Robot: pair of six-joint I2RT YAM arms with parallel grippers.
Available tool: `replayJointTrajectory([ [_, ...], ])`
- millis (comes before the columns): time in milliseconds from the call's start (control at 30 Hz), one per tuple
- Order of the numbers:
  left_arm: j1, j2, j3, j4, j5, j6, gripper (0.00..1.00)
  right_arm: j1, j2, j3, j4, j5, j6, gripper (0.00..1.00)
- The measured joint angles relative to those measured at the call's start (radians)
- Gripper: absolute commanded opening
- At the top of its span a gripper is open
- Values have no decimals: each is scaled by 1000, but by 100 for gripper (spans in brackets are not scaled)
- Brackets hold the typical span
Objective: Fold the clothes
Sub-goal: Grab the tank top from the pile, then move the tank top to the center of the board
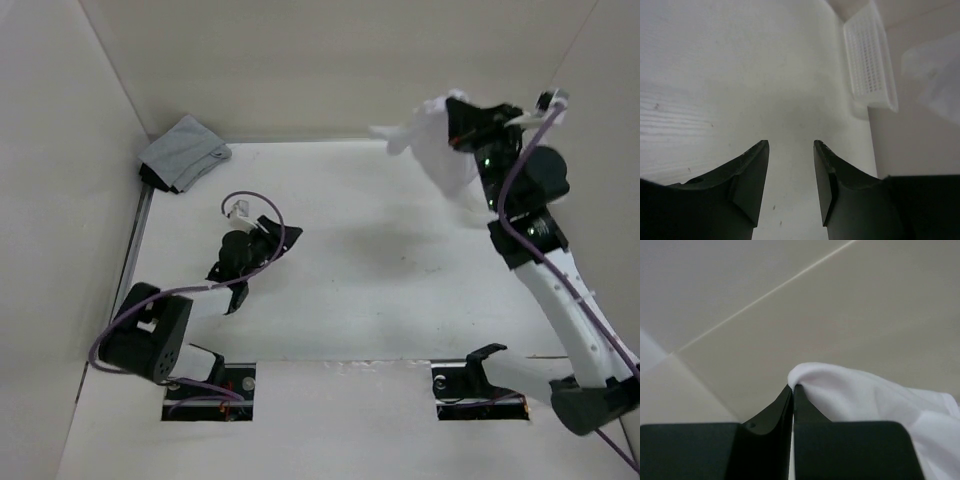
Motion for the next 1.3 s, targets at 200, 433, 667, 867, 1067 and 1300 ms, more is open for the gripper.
replayJointTrajectory([
  [200, 120, -293, -46, -112, -52, -24, 50, 291, -169, -474, 95, -5, 124, 56],
  [433, 121, -394, -96, -338, -146, 41, 40, 371, -200, -902, -90, 7, 236, 13],
  [667, -61, -338, -100, -508, -261, 146, 43, 318, -151, -915, -137, 47, 294, 43],
  [867, -175, -191, -72, -533, -309, 185, 43, 470, -66, -918, -193, 37, 310, 49],
  [1067, -201, -61, -8, -453, -328, 194, 29, 538, -36, -918, -190, 41, 314, 50],
  [1300, -202, -1, 24, -431, -338, 201, 7, 525, 84, -903, -224, 87, 341, 39],
])
